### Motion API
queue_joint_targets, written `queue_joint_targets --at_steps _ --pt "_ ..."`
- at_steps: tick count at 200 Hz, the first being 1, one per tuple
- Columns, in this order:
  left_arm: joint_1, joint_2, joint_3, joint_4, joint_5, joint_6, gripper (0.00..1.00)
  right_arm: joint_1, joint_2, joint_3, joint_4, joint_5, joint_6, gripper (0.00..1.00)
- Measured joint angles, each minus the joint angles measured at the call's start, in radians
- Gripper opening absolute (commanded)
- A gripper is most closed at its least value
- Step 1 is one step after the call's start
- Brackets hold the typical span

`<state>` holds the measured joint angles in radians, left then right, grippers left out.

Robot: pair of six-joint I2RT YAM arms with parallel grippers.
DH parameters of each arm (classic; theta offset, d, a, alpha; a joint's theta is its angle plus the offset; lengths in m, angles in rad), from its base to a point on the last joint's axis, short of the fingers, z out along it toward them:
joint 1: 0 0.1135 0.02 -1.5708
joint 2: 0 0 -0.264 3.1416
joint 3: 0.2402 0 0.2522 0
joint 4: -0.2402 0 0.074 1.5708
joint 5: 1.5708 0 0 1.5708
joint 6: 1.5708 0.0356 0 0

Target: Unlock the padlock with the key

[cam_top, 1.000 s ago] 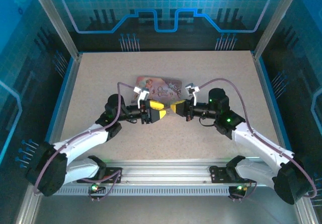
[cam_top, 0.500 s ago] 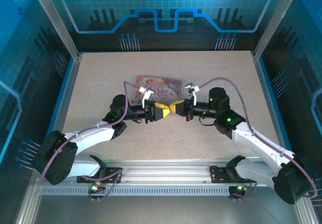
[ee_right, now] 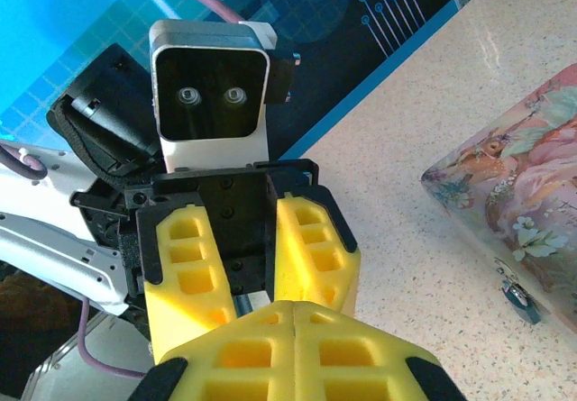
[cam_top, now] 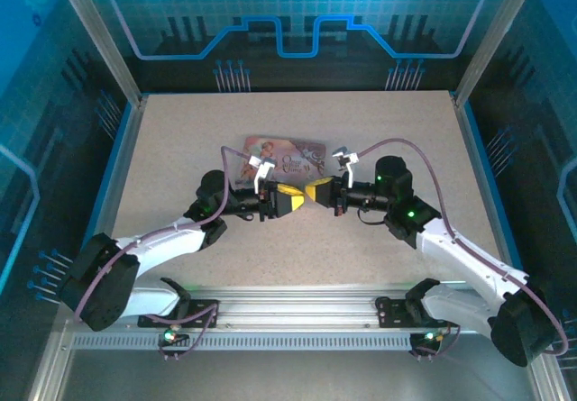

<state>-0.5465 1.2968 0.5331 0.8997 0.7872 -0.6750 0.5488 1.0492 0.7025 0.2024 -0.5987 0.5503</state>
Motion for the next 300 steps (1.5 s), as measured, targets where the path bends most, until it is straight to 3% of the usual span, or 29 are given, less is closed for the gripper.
queue_joint_targets --at_steps 33,74,114,130,139,160,187,256,300 --pt "0.0 0.014 0.0 -0.002 0.003 0.0 0.3 0.0 -0.009 0.0 0.0 0.001 0.0 0.0" --pt "0.0 0.018 0.0 -0.003 0.004 -0.002 0.18 0.0 -0.009 0.0 0.0 0.0 0.004 0.0" --pt "0.0 0.018 0.0 0.0 0.007 -0.006 0.0 0.0 -0.008 0.0 0.0 0.0 0.004 0.0" --pt "0.0 0.018 0.0 0.002 0.007 -0.006 0.0 0.0 -0.002 0.001 0.0 0.0 0.003 0.0" --pt "0.0 0.018 -0.006 0.005 0.006 -0.006 0.0 0.0 0.004 0.001 0.0 0.004 0.003 0.11" --pt "0.003 0.008 -0.039 0.014 0.001 -0.006 0.0 0.0 0.023 0.001 -0.012 0.022 0.014 0.52" --pt "0.026 -0.066 -0.109 -0.021 -0.033 0.003 0.0 0.0 0.036 0.013 -0.058 0.071 0.022 0.68" --pt "0.04 -0.533 -0.144 -0.542 -0.228 0.229 0.0 0.006 0.051 0.023 -0.101 0.177 0.061 0.59" --pt "0.04 -0.576 -0.143 -0.716 -0.26 0.286 0.0 0.119 0.083 0.014 -0.052 0.178 0.019 0.43"
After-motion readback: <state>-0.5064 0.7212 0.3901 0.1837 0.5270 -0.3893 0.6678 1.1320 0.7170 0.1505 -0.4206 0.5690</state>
